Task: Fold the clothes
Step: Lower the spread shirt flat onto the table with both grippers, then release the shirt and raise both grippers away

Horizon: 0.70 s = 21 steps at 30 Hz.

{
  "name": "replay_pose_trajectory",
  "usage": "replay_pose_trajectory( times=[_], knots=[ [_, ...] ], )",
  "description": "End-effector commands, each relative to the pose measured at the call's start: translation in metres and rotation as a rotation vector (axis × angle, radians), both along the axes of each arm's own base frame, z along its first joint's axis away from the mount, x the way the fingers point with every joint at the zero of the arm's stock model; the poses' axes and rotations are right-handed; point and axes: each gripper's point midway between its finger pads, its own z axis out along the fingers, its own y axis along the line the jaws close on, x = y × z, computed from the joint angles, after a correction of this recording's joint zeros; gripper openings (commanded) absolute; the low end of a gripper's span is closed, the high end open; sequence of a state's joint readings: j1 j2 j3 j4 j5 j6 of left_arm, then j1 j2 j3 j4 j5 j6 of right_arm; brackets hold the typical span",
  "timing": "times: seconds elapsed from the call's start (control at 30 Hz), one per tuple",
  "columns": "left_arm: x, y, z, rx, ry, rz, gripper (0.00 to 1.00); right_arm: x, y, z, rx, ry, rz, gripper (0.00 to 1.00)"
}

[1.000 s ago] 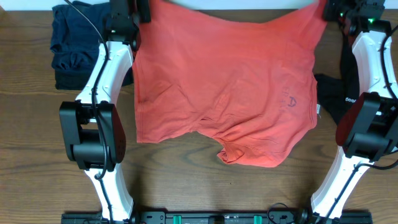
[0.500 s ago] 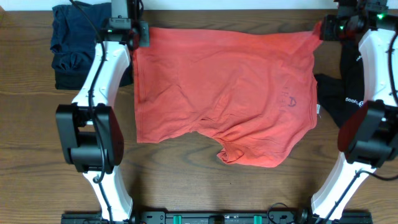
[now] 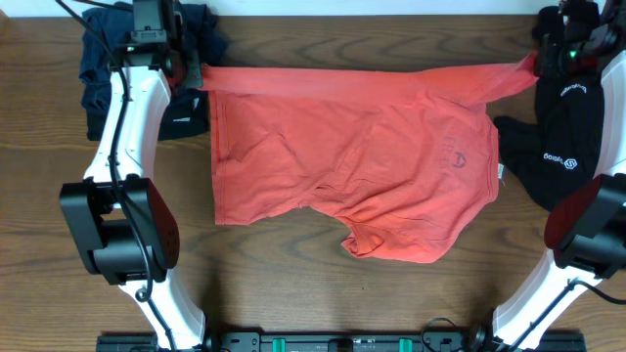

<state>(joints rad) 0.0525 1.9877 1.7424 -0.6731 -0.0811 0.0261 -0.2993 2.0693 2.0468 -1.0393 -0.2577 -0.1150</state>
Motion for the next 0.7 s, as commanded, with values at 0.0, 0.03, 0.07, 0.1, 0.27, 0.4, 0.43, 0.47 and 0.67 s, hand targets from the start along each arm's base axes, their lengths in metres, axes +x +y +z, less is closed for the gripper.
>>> replay_pose_trajectory(
  times=[0.0, 0.03, 0.07, 0.1, 0.27, 0.4, 0.43, 0.47, 0.67],
  knots=[
    [-0.007, 0.002, -0.003, 0.007, 0.019, 0.002, 0.06, 0.001, 0.005, -0.005, -0.012, 0.015, 0.028, 0.01],
    [-0.009, 0.002, -0.006, 0.006, 0.028, 0.001, 0.06, 0.0, 0.007, -0.009, -0.009, 0.029, 0.032, 0.01],
    [-0.011, 0.001, -0.008, 0.005, 0.039, -0.001, 0.06, -0.001, 0.008, -0.012, -0.006, 0.04, 0.035, 0.01],
    [-0.013, 0.0, -0.012, 0.004, 0.054, -0.002, 0.06, -0.002, 0.009, -0.016, -0.003, 0.055, 0.036, 0.01],
    [-0.028, -0.009, -0.025, 0.0, 0.134, -0.02, 0.06, -0.013, 0.012, -0.038, 0.022, 0.14, 0.04, 0.01],
    [-0.039, -0.022, -0.033, -0.016, 0.195, -0.05, 0.06, -0.025, 0.018, -0.059, 0.043, 0.204, 0.045, 0.01],
    [-0.041, -0.026, -0.035, -0.022, 0.203, -0.058, 0.06, -0.027, 0.019, -0.064, 0.046, 0.216, 0.047, 0.01],
    [-0.042, -0.029, -0.036, -0.022, 0.21, -0.064, 0.06, -0.029, 0.021, -0.068, 0.048, 0.224, 0.049, 0.01],
    [-0.042, -0.041, -0.043, -0.02, 0.227, -0.089, 0.06, -0.031, 0.046, -0.083, 0.076, 0.25, 0.1, 0.01]
  ],
)
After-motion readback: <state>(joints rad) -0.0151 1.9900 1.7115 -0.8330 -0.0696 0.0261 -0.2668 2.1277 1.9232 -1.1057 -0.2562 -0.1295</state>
